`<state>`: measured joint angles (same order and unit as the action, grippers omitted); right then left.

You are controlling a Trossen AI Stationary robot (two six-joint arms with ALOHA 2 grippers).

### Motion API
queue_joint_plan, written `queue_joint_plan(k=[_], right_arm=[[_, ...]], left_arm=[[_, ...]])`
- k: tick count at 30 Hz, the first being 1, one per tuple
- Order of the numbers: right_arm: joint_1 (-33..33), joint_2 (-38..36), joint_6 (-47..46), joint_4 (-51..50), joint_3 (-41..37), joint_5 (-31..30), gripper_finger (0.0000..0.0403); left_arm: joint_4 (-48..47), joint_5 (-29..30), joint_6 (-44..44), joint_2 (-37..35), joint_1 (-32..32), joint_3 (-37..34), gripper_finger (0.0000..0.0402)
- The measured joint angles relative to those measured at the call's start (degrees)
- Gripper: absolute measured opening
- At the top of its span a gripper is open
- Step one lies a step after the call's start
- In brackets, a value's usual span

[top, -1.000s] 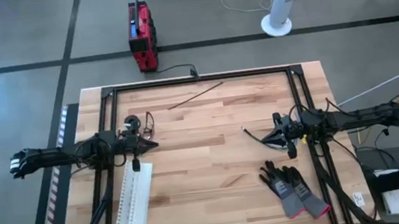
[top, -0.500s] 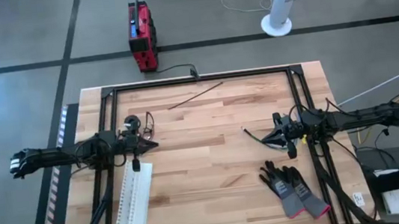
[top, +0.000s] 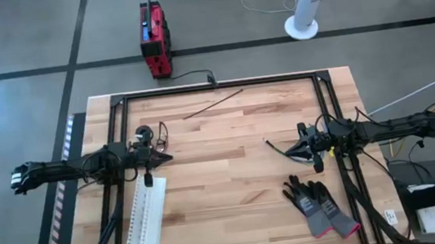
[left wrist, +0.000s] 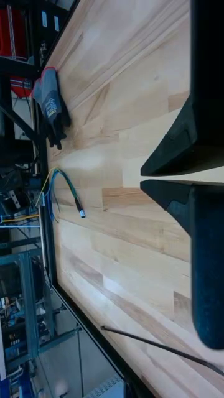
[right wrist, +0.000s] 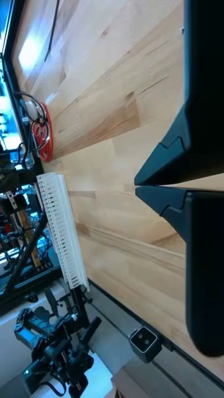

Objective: Ziptie cables

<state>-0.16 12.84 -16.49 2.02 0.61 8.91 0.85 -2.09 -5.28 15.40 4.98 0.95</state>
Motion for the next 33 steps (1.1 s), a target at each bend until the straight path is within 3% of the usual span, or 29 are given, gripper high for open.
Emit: queue_joint_plan(k=[13, 18, 29, 33], right_arm=[[0.02, 0.02, 0.61, 0.83, 0.02, -0.33, 0.0002], [-0.01, -0.01, -6.64, 6.61, 0.02, -1.9, 0.0002], [0.0, 0.02, -3.5, 19.73, 0.01, -3.45, 0.0002], [0.0, 0.92, -1.49, 24.97, 0.0, -13.81, 0.0002]], left_arm=[[0.02, 0.01, 0.0, 0.01, 0.0, 0.0, 0.0004], [0.01, 0.0, 0.0, 0.0, 0.02, 0.0, 0.0004], [0.02, 0.0, 0.0, 0.0, 0.01, 0.0, 0.0004], [0.02, 0.02, 0.01, 0.0, 0.01, 0.0, 0.0004]])
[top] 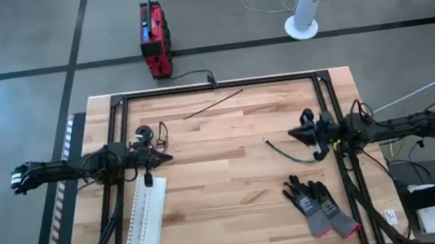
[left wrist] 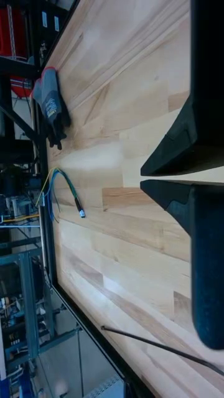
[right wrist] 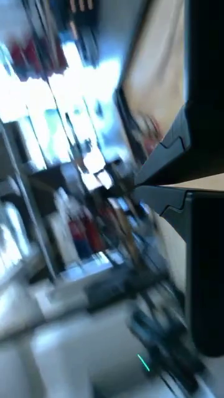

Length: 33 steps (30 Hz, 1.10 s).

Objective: Ziptie cables
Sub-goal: Wrap the cables using a zip tie

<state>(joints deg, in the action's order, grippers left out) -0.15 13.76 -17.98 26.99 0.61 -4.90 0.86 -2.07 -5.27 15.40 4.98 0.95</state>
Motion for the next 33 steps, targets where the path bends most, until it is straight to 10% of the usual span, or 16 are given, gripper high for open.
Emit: queue_joint_plan(k=[6, 17, 33], right_arm=[[-0.01, 5.88, 0.97, 10.24, -0.01, -11.8, 0.0002], [-0.01, 39.24, 2.06, 14.62, 12.71, -11.82, 0.0023], [-10.04, 78.74, 9.14, -9.17, 45.82, -14.13, 0.0242]], left_arm=[[0.0, -0.02, -0.01, 0.0, 0.01, 0.01, 0.0004], [0.07, -0.02, -0.01, 0.0, -0.01, 0.0, 0.0004], [0.09, -0.02, -0.01, 0.0, 0.01, 0.0, 0.0004]])
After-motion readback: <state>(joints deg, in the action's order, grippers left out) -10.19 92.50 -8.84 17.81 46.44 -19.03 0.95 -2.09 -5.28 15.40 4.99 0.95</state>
